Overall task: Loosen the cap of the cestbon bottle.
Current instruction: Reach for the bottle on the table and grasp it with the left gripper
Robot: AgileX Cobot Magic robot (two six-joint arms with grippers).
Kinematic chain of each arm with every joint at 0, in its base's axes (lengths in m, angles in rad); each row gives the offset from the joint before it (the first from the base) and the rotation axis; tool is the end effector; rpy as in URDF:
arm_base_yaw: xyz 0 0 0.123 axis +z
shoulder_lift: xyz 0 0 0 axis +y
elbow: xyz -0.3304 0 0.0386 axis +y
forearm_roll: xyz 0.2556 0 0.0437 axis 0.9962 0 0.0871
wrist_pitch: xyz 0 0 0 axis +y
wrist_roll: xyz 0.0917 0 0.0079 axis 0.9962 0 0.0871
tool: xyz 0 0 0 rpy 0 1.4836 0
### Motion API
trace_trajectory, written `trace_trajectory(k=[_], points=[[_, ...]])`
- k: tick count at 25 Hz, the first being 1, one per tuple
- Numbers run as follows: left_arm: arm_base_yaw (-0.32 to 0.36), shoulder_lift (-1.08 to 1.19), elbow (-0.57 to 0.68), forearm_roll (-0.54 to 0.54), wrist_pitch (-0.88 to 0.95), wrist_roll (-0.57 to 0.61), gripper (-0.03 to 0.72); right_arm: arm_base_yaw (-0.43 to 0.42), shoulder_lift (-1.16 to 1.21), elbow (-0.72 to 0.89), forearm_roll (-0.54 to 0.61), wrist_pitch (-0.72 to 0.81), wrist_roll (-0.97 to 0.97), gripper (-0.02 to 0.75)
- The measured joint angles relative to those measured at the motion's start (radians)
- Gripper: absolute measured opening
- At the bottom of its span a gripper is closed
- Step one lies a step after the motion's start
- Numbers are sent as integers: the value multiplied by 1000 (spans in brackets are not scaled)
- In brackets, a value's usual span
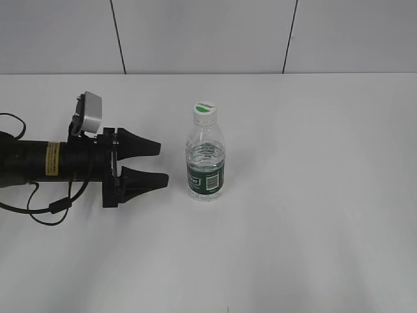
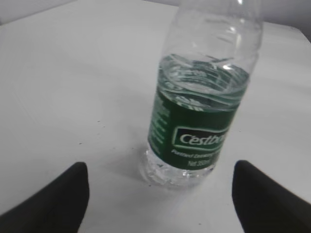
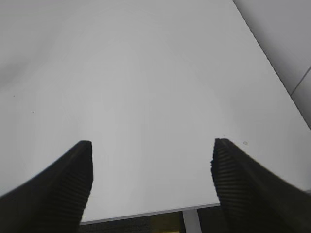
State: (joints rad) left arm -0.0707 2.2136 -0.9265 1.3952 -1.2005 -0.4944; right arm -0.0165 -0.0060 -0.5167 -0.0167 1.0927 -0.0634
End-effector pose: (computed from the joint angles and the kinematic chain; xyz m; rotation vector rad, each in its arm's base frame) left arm 0.3616 -0.1103 0.1055 1.1403 1.6164 -0.9891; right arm -0.0495 -0.0005 0.2823 -0.0468 2.0537 -0.0696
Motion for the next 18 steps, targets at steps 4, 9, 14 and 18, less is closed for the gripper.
trace_trajectory(k=[4, 9, 14, 18], points=[[-32, 6, -36, 53, -2, 0, 547, 0, 0, 0, 0, -1, 0, 581], [-58, 6, -54, 54, 26, 0, 522, 0, 0, 0, 0, -1, 0, 581], [-75, 6, -54, 13, 36, 2, 519, 0, 0, 0, 0, -1, 0, 581], [-91, 6, -54, -14, 53, 27, 518, 0, 0, 0, 0, -1, 0, 581]])
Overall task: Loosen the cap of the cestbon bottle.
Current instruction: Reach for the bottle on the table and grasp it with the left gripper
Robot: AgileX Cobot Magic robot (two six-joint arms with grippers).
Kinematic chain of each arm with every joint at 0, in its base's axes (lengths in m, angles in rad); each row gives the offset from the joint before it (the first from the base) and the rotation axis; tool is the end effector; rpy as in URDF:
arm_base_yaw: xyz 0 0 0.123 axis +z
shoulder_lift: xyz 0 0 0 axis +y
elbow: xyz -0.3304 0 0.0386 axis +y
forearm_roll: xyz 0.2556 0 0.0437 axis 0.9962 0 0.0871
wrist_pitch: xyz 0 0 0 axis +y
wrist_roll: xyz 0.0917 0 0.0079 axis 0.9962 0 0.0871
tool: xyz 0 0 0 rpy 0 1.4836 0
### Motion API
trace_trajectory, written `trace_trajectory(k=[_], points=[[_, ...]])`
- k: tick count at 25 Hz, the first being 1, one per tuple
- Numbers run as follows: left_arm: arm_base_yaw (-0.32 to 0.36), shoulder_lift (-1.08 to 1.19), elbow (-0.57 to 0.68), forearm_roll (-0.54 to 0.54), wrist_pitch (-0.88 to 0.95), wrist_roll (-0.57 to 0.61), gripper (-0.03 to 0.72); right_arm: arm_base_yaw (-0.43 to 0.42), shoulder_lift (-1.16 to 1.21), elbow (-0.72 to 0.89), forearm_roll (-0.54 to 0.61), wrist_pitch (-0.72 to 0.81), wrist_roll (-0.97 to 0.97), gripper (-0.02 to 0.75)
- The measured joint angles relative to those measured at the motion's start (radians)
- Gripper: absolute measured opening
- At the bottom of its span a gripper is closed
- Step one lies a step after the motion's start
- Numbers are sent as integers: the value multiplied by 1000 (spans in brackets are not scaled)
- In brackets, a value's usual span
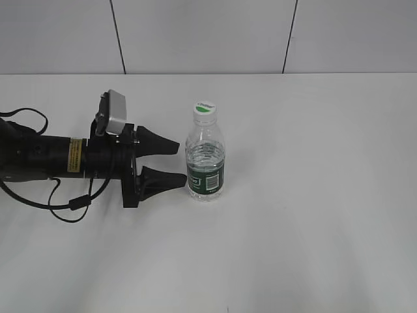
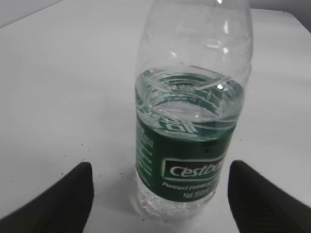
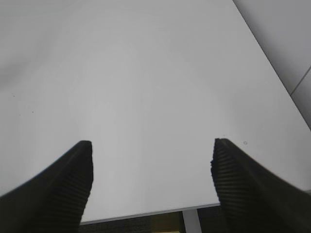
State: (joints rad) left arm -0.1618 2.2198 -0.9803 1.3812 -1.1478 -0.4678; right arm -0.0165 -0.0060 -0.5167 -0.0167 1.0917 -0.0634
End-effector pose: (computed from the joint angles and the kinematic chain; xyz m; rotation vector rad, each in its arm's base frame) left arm 0.3665 -0.1433 0.1072 1.2502 1.5615 -0.9518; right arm -0.0495 -0.0005 0.2823 -0.0468 2.0527 -0.0696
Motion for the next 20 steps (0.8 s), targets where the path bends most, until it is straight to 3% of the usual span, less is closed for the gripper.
trace_trajectory(k=[20], points=[[-101, 80, -103, -54, 34, 17, 510, 0, 0, 0, 0, 0, 0, 581]])
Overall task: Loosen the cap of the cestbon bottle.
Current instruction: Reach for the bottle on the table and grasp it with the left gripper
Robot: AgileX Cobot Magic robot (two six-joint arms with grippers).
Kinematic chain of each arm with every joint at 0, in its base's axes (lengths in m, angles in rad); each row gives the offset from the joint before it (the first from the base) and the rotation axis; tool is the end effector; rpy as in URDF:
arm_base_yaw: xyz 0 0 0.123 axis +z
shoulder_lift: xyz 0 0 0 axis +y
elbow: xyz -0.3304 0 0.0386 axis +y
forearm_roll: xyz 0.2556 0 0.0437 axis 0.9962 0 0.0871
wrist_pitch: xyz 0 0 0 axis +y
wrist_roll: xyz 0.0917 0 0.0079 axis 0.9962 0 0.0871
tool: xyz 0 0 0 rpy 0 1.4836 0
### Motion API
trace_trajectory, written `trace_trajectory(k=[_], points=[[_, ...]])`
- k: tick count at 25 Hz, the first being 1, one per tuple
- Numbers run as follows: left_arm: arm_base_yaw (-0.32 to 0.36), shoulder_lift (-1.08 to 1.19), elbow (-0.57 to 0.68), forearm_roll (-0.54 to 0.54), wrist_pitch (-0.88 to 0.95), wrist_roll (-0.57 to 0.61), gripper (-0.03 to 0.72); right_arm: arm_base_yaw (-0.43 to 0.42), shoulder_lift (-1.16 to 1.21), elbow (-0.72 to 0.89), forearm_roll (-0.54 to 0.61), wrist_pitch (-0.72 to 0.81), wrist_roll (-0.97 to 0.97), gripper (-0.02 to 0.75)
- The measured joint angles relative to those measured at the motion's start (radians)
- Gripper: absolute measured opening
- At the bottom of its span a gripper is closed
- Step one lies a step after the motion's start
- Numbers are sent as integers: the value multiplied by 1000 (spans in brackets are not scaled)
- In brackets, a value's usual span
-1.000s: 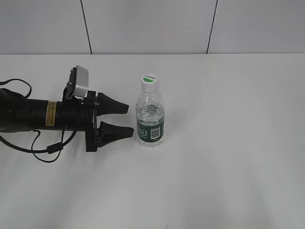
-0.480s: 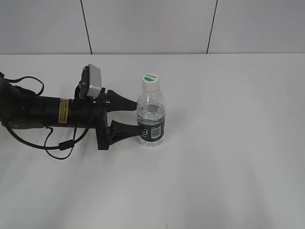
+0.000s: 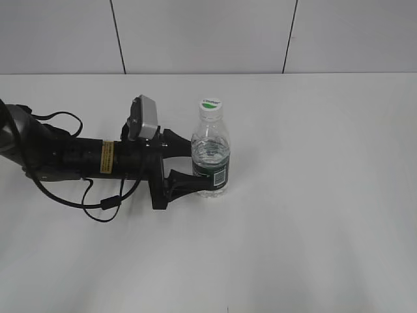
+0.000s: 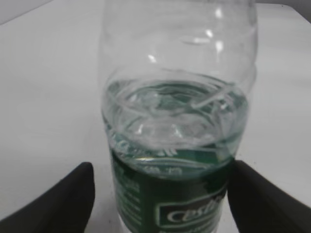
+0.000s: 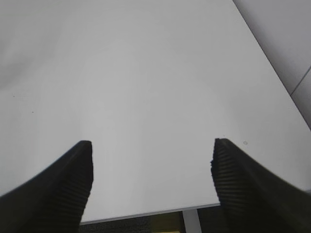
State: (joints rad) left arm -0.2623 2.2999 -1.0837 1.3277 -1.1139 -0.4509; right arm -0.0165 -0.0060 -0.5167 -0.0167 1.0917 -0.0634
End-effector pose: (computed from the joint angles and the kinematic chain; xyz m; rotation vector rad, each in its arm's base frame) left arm 0.3791 -0.1847 0.0909 1.3030 1.5187 -0.9491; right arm -0.0495 -0.0005 0.2823 -0.0468 2.0527 -0.0696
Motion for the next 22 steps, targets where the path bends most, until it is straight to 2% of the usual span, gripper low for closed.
trace_trajectory(k=[5, 13, 18, 22], points=[[-41, 0, -5, -76, 18, 0, 510, 0, 0, 0, 0, 0, 0, 581], [-68, 0, -5, -94, 59, 0, 504, 0, 0, 0, 0, 0, 0, 581], [-68, 0, -5, -97, 61, 0, 419, 0, 0, 0, 0, 0, 0, 581], [-68, 0, -5, -97, 60, 0, 418, 0, 0, 0, 8, -2, 0, 581]])
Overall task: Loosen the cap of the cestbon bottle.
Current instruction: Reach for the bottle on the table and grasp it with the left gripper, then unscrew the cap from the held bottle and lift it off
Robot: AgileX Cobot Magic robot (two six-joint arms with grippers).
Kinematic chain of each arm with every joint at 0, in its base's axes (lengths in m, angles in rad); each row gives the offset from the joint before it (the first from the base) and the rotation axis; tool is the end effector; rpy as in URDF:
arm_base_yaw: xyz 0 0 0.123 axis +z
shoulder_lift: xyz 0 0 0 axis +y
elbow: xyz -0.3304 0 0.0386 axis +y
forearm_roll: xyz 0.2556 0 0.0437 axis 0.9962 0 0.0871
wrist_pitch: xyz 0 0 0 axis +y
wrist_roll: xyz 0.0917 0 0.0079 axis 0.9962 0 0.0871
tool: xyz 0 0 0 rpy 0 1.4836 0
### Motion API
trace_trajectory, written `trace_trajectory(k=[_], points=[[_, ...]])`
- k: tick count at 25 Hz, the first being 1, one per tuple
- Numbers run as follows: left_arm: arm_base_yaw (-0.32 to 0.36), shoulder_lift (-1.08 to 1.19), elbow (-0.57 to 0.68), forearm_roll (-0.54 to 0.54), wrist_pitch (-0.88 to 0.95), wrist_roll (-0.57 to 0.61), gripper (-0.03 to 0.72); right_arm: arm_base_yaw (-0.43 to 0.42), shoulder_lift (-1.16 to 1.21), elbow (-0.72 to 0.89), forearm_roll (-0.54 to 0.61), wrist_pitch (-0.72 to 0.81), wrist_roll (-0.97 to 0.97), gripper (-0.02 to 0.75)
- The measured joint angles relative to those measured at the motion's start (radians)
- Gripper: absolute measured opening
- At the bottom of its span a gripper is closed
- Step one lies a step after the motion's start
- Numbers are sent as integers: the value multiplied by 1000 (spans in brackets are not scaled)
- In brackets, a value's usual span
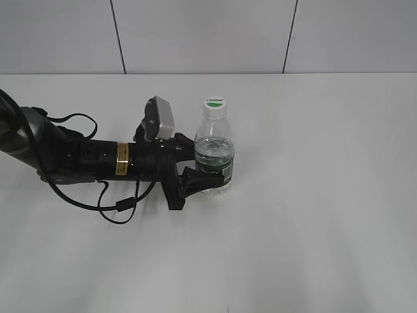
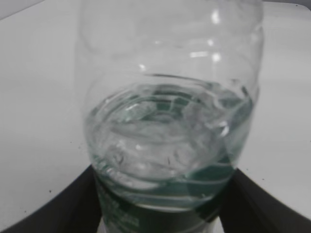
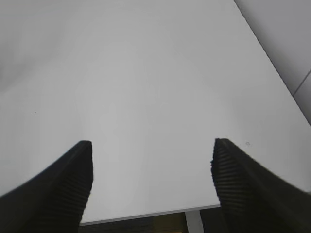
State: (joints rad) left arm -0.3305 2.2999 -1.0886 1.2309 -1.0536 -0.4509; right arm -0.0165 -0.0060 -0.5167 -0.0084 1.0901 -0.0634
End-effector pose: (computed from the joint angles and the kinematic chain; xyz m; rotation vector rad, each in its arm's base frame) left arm 0.3761 -0.2087 0.0902 1.2715 1.5570 -0.9190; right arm -0.0494 0.0001 0.2825 -0.0475 2.0510 -0.0598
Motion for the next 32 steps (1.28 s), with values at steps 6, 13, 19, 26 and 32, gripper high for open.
trace_trajectory(k=[6, 13, 19, 26, 32], points=[[0, 0, 0, 0, 1, 0, 418, 0, 73, -54, 8, -42, -56, 581], [0, 0, 0, 2, 1, 0, 418, 0, 490, -217, 8, -38, -68, 561], [0, 0, 0, 3, 0, 0, 418, 0, 896, -408, 62, 32, -62, 556], [0, 0, 0, 4, -1, 0, 418, 0, 1233, -619, 77, 120, -60, 556], [0, 0, 0, 4, -3, 0, 418, 0, 1464, -792, 128, 123, -56, 545]])
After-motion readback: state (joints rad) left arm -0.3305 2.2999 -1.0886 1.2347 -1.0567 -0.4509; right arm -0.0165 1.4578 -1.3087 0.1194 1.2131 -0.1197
